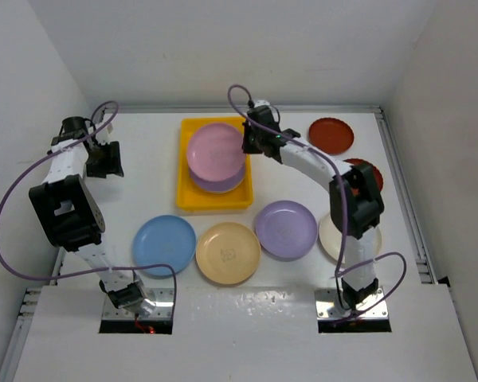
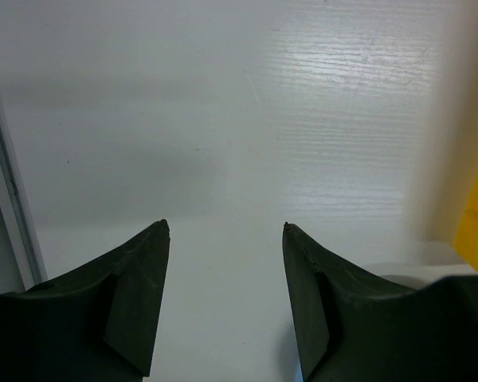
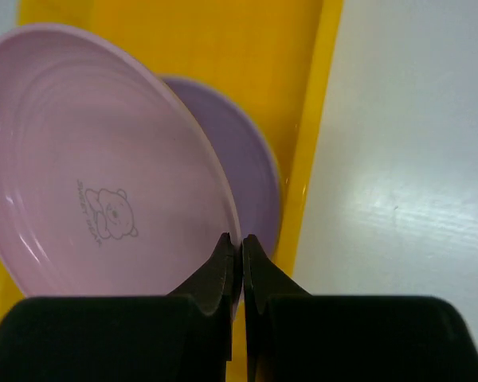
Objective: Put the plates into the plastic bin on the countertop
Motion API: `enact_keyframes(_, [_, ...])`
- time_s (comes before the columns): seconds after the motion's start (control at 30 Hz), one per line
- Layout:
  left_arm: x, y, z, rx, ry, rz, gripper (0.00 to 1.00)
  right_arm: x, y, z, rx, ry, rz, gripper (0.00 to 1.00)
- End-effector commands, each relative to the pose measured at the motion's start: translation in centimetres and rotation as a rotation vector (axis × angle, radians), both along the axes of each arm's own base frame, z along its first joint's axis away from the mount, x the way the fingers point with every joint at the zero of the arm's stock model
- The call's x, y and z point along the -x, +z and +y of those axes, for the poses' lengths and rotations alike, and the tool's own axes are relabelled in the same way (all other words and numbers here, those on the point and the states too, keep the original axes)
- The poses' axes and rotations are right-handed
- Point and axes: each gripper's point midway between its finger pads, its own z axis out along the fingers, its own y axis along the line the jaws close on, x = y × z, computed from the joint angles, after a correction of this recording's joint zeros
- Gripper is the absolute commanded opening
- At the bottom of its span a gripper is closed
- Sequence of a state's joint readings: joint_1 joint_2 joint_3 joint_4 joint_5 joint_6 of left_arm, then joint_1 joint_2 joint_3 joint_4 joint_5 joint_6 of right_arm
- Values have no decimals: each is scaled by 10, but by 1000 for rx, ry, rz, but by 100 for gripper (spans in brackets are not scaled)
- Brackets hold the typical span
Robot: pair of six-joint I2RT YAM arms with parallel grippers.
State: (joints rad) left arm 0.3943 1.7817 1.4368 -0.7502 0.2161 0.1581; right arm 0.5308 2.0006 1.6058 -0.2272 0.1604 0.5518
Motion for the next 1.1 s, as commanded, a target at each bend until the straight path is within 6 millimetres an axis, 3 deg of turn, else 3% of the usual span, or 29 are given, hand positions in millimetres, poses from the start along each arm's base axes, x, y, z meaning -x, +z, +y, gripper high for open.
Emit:
enact_keyframes(0.0, [-3,21,2,-19,-17,-65,61,10,-9,19,-19,91,75,0])
enact_keyframes(0.23, [0,11,-3,10,-27,-45,61,8,-46,33,6,136,130,1])
enact_keyframes(0.3, [0,11,-3,10,-27,-45,61,8,-53,33,16,136,142,9])
enact_keyframes(0.33, [0,11,-3,10,-27,-45,61,7,-57,32,22,138,144,22])
enact_keyframes(0.47, [2,8,-6,17,-41,-41,61,8,-66,29,56,143,154,44])
enact_keyframes(0.57, [6,8,-14,34,-109,-44,61,7,-60,25,84,143,134,50])
enact_keyframes(0.67, [23,2,-45,39,-333,23,61,4,-43,21,112,145,87,53])
enact_keyframes(0.7, [46,-5,-63,91,-409,85,61,3,-39,21,125,153,68,53])
enact_keyframes(0.8, [72,-15,-85,94,-609,108,64,3,-18,23,145,178,-2,53])
enact_keyframes(0.83, [89,-22,-89,101,-631,128,65,5,-14,24,159,199,-28,51])
enact_keyframes(0.9, [91,-30,-90,67,-651,115,65,12,-13,31,162,228,-50,50])
enact_keyframes(1.07, [118,-57,-101,99,-665,185,66,29,-8,38,155,239,-22,50])
